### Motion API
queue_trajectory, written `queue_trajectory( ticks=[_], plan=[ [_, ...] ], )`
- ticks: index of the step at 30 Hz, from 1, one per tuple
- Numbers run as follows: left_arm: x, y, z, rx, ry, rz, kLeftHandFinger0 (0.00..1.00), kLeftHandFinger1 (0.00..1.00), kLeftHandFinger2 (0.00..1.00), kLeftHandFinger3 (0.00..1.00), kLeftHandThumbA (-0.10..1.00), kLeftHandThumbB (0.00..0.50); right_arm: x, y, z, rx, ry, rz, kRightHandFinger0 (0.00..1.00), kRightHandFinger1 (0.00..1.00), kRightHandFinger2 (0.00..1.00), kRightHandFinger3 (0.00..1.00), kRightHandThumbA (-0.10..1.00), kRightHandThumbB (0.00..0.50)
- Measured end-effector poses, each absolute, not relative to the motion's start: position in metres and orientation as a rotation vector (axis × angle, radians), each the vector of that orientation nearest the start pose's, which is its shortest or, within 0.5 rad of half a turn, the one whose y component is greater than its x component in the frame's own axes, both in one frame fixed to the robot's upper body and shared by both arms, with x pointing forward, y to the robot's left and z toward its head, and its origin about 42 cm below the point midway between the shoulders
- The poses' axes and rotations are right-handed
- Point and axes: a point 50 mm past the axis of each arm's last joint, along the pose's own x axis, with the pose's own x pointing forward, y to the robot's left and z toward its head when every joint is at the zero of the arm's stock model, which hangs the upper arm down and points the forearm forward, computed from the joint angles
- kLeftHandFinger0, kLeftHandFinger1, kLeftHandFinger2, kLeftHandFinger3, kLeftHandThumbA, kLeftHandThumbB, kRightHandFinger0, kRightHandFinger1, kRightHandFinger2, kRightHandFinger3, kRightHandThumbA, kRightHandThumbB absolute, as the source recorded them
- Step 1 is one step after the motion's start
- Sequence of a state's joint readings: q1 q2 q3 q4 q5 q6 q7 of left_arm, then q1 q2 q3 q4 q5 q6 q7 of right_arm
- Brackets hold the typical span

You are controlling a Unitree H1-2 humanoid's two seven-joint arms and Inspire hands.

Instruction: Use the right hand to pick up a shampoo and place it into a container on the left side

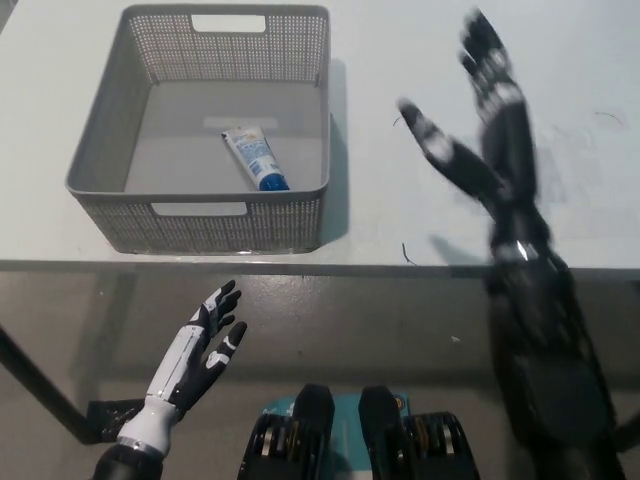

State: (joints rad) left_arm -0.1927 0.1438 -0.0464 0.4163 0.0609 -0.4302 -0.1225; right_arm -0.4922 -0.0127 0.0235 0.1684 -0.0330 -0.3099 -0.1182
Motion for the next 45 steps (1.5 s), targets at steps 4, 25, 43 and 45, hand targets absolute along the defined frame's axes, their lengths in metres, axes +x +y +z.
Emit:
queue_trajectory(
  ticks=[4,25,43,45],
  plan=[
    [0.335,0.238,0.069,0.220,-0.185,-0.222,1.00,1.00,1.00,1.00,0.80,0.000,0.363,-0.202,0.193,-0.032,-0.532,0.020,1.00,1.00,1.00,1.00,0.83,0.251],
    [0.322,0.247,0.059,0.204,-0.153,-0.197,1.00,1.00,1.00,1.00,0.79,0.000,0.306,-0.223,0.062,0.026,-0.112,0.045,1.00,1.00,1.00,1.00,0.82,0.216],
    [0.308,0.254,0.048,0.193,-0.117,-0.175,1.00,1.00,1.00,1.00,0.84,0.000,0.308,-0.218,0.049,0.041,-0.071,0.072,1.00,1.00,1.00,1.00,0.84,0.261],
    [0.308,0.254,0.048,0.193,-0.117,-0.175,1.00,1.00,1.00,1.00,0.83,0.000,0.308,-0.218,0.049,0.041,-0.073,0.072,1.00,1.00,1.00,1.00,0.84,0.261]
  ],
)
